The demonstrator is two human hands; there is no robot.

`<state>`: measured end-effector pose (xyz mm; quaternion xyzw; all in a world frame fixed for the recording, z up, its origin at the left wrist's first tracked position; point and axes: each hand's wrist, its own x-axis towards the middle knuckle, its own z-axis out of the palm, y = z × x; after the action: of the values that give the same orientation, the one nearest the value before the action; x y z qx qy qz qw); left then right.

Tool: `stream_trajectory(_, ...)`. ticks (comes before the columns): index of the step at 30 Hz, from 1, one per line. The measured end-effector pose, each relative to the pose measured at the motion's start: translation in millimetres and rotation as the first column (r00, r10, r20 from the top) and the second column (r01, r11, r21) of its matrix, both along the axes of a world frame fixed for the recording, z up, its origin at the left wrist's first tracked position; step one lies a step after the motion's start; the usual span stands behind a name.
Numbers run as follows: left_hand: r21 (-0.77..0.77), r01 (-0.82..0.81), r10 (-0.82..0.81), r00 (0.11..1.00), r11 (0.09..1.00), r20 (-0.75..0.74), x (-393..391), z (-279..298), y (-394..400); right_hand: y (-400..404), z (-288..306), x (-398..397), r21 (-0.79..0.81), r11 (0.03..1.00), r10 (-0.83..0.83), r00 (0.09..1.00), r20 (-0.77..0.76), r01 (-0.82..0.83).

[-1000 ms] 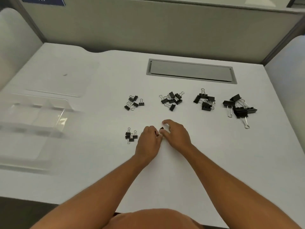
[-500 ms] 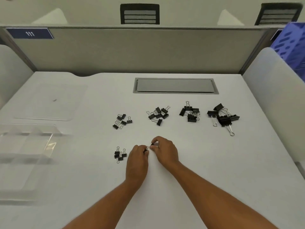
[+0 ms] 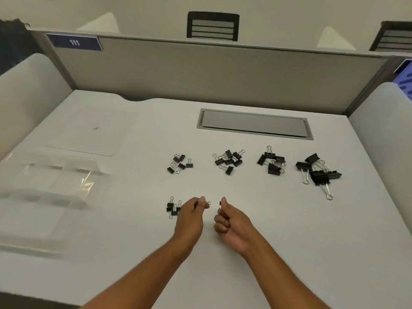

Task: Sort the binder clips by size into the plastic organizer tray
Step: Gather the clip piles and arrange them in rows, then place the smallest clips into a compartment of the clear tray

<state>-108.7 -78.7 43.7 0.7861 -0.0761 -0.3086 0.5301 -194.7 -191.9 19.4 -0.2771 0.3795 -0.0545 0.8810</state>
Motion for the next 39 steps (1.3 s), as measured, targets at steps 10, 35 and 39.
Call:
stream_trajectory(10, -0.185, -0.161, 0.087, 0.932, 0.969, -0.353, 46.5, 51.5, 130.1, 90.9, 48.8, 64.4, 0.085, 0.993, 0.078, 0.99, 0.114, -0.088)
stream_trajectory(35, 0.344, -0.197, 0.03, 0.899, 0.918, 0.436, 351.9, 45.2, 473.5, 396.6, 93.8, 309.5, -0.692, 0.277, 0.608, 0.68, -0.41, -0.666)
stream_trajectory(39, 0.228, -0.239, 0.155, 0.93, 0.944, 0.334, 348.1, 44.7, 486.2, 408.7, 100.9, 351.7, -0.837, 0.077, 0.601, 0.695, -0.395, -0.542)
